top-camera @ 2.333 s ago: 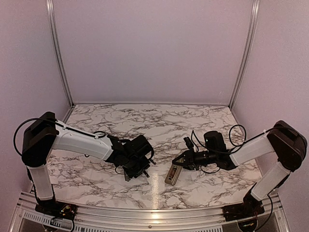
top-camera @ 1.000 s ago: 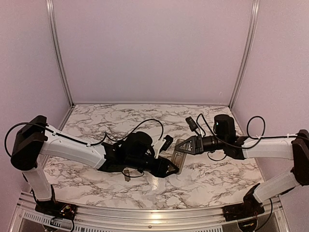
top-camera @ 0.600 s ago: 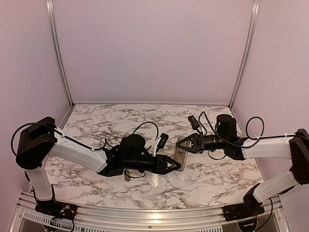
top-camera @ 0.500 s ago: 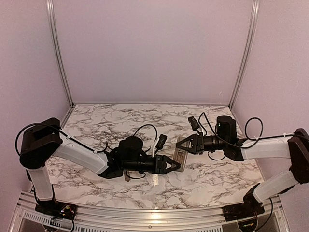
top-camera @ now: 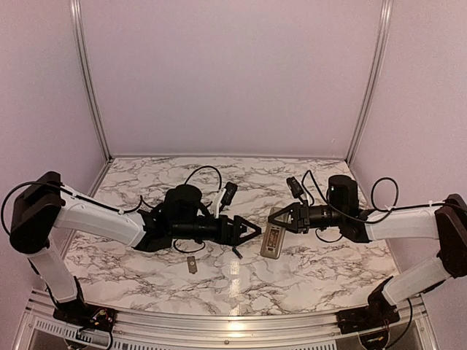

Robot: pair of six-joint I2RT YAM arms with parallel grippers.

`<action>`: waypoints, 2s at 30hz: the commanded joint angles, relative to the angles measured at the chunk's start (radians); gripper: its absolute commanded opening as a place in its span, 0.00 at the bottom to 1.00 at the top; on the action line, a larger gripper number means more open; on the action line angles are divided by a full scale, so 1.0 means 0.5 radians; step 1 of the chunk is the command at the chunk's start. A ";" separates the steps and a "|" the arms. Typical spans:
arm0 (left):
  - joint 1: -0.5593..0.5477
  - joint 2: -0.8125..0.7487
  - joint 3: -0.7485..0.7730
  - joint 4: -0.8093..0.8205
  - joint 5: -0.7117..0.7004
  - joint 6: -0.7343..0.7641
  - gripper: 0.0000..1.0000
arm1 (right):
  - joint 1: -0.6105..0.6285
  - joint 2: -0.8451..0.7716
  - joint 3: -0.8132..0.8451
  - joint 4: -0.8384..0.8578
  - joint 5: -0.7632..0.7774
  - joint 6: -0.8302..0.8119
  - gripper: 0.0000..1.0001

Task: Load the batteries into the remote control
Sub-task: Adjust the remote control without batteries, then pick up the battery from the center of the board.

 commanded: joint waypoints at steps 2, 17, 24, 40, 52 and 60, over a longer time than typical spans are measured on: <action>0.045 -0.274 0.380 -1.475 -0.351 1.531 0.88 | -0.085 -0.055 0.091 -0.471 -0.050 -0.300 0.00; 0.046 0.433 1.185 -2.483 -0.477 3.175 0.46 | -0.170 0.021 0.075 -0.692 -0.183 -0.464 0.00; 0.045 0.692 1.483 -2.726 -0.513 3.328 0.39 | -0.221 0.014 0.054 -0.683 -0.217 -0.473 0.00; 0.006 0.923 1.652 -2.854 -0.440 3.413 0.36 | -0.230 0.073 0.039 -0.604 -0.248 -0.455 0.00; -0.050 0.964 1.628 -2.950 -0.505 3.326 0.21 | -0.234 0.110 0.047 -0.596 -0.245 -0.464 0.00; -0.102 0.931 1.531 -2.970 -0.528 3.200 0.11 | -0.239 0.125 0.048 -0.599 -0.232 -0.466 0.00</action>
